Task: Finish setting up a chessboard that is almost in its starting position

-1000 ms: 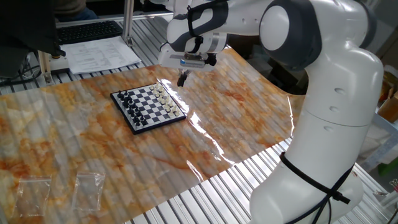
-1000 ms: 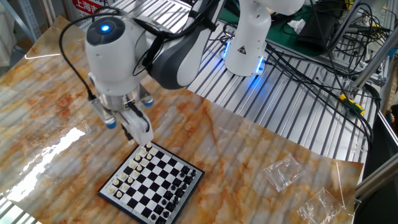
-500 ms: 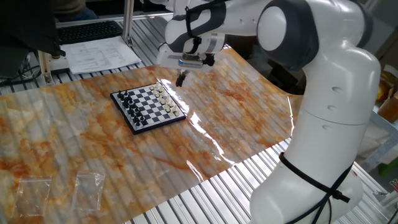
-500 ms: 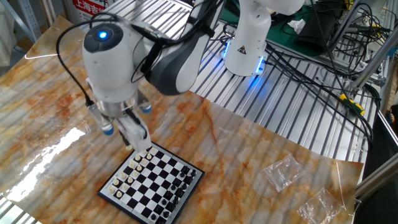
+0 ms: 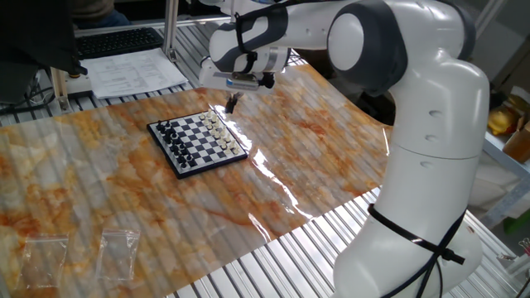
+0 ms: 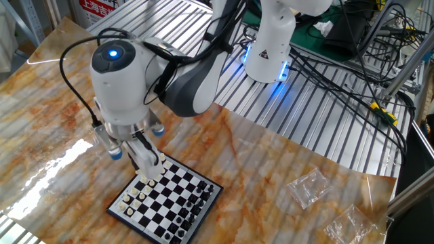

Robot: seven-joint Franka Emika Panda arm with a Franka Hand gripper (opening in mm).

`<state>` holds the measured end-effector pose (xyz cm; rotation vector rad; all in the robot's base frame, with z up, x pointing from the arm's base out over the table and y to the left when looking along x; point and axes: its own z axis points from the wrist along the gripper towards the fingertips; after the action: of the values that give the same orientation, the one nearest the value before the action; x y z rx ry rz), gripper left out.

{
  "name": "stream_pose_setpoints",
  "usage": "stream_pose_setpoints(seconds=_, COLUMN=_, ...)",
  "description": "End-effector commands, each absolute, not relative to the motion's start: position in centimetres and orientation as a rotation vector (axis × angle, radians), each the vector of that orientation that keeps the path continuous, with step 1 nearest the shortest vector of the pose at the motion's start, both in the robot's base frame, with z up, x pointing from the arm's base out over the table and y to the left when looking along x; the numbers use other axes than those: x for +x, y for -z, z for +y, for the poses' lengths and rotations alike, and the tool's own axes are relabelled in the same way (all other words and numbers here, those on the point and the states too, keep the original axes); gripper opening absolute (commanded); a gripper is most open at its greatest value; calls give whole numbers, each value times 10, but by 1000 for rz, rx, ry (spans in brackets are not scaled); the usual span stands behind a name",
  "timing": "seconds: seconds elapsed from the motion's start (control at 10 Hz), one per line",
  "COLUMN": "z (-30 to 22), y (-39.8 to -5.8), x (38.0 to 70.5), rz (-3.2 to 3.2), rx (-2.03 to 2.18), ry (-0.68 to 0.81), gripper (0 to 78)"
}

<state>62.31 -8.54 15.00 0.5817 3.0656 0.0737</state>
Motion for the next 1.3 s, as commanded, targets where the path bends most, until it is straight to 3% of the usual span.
stream_pose_setpoints(seconds=0.1, z=-84, y=-147, x=633, rz=3059, rx=592, ry=-74, gripper=11)
stream_pose_setpoints(seconds=1.3, z=-75, y=-132, x=635, rz=3046, rx=615, ry=-80, gripper=11)
